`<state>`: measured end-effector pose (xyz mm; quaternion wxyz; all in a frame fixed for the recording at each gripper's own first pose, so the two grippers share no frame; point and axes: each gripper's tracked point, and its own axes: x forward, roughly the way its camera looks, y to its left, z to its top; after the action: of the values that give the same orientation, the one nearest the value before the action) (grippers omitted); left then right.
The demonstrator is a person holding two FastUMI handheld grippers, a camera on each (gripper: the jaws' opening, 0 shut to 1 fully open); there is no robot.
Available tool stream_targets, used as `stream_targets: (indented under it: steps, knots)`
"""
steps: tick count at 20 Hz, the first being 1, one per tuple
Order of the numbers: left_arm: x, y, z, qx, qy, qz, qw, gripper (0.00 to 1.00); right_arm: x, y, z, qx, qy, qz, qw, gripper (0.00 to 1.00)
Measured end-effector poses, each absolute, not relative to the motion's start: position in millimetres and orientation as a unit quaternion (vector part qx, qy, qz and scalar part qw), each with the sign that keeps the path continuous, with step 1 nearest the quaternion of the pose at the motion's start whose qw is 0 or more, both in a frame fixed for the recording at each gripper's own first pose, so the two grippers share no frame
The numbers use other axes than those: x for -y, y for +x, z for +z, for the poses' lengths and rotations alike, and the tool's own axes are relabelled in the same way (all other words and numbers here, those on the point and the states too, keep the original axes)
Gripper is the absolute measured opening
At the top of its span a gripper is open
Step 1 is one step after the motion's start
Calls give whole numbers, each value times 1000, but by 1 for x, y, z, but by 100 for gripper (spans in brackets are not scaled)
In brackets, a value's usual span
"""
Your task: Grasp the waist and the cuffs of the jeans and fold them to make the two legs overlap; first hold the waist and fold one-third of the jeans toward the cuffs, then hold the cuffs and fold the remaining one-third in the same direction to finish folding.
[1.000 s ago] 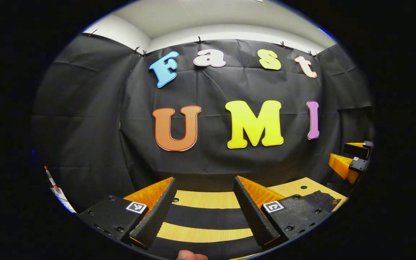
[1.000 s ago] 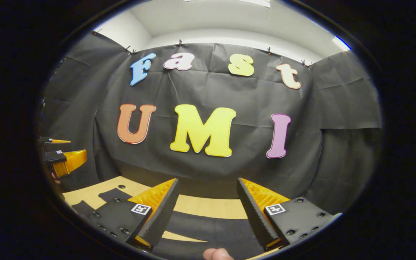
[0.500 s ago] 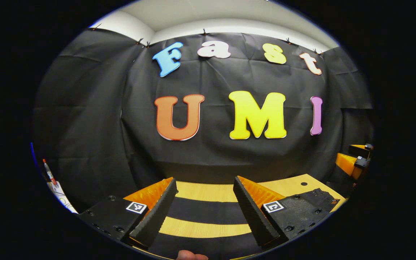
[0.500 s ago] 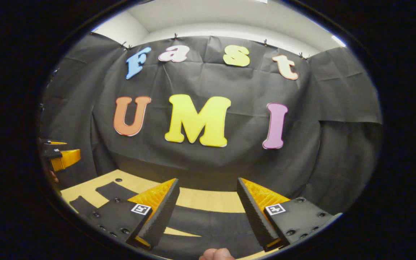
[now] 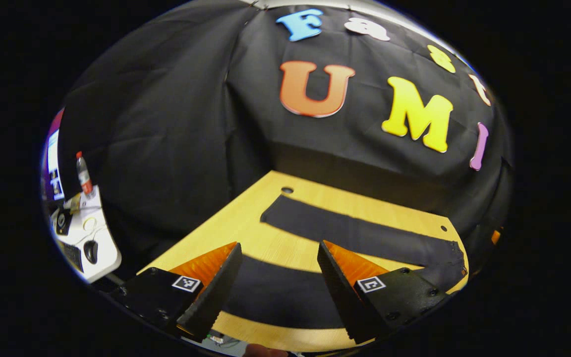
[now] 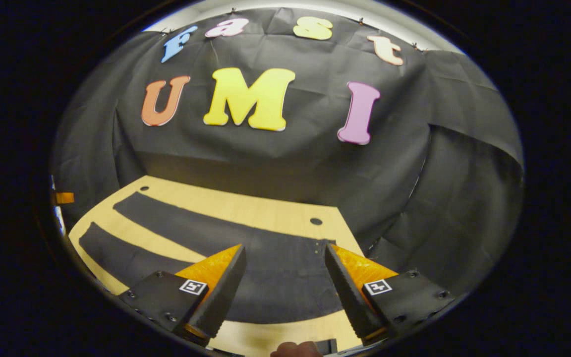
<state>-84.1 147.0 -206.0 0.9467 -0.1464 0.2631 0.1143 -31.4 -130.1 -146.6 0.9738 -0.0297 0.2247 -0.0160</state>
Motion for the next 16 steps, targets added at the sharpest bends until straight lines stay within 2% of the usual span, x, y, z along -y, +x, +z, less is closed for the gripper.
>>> stream_targets:
  steps: [4, 8, 11, 13, 16]
  knots:
    - [-162, -136, -286, -362, -302, 173, 865, 99, 131, -60, -180, -292, -23, 0, 956, 99]
    - [-157, -136, -318, -355, -526, 224, 739, 99, 122, -70, -189, -318, 3, 13, 948, 99]
    - [-154, -133, -329, -353, -606, 258, 664, 99, 124, -74, -192, -329, 13, 14, 944, 99]
    - [-156, -133, -330, -357, -618, 266, 648, 99, 132, -76, -195, -335, 23, 1, 942, 99]
    - [-148, -120, -337, -360, -610, 259, 657, 99, 147, -79, -202, -345, 48, -26, 937, 99]
